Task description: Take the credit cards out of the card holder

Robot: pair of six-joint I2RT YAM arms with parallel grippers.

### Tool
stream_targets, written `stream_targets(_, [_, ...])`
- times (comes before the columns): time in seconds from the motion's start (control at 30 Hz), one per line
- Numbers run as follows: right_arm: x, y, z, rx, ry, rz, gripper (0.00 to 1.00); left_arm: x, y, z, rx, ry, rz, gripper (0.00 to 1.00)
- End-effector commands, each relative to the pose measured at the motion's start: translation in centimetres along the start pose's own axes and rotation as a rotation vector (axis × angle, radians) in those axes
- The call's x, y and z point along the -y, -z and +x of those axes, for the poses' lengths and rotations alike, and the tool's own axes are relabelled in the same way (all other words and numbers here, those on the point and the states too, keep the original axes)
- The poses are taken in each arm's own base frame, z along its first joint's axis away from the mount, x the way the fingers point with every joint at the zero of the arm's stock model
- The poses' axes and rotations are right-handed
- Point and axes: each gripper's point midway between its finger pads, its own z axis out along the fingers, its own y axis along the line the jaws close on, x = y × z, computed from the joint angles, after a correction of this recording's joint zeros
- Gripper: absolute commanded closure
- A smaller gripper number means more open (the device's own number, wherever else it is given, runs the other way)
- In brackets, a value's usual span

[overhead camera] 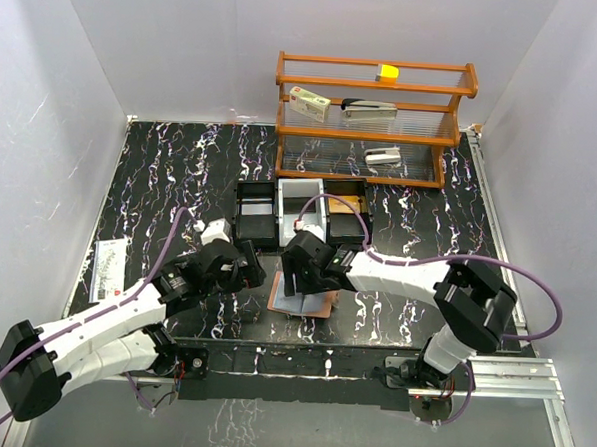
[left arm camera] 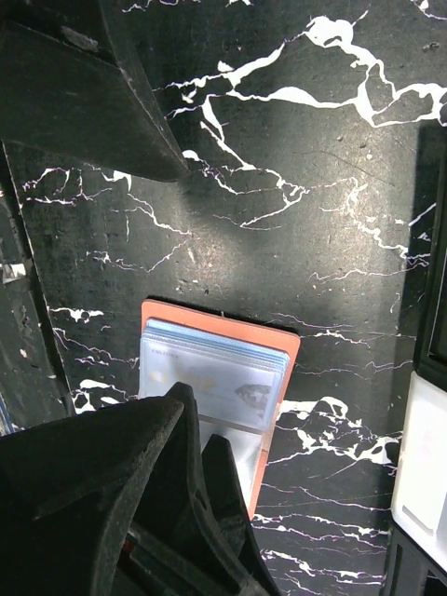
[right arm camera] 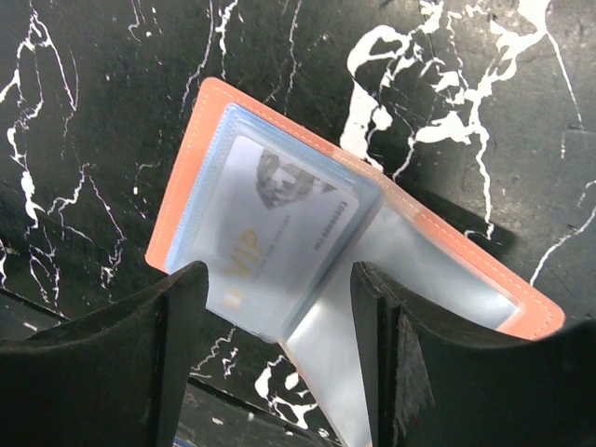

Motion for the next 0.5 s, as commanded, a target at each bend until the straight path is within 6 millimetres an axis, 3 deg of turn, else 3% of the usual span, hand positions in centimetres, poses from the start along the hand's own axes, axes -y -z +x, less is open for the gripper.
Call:
stream_targets(0.0, [-1.2, -0.1, -2.4, 0.084, -0.030, 0.022, 0.38, -0.5, 0.7, -0.8, 0.034, 0.027, -0.019, 0.01])
stream_targets(0.47, [-0.5, -2.3, -1.0, 0.051, 0.035, 0.125, 0.30, -0.6, 0.7, -0.5, 0.029, 0.038, -0.014, 0.01])
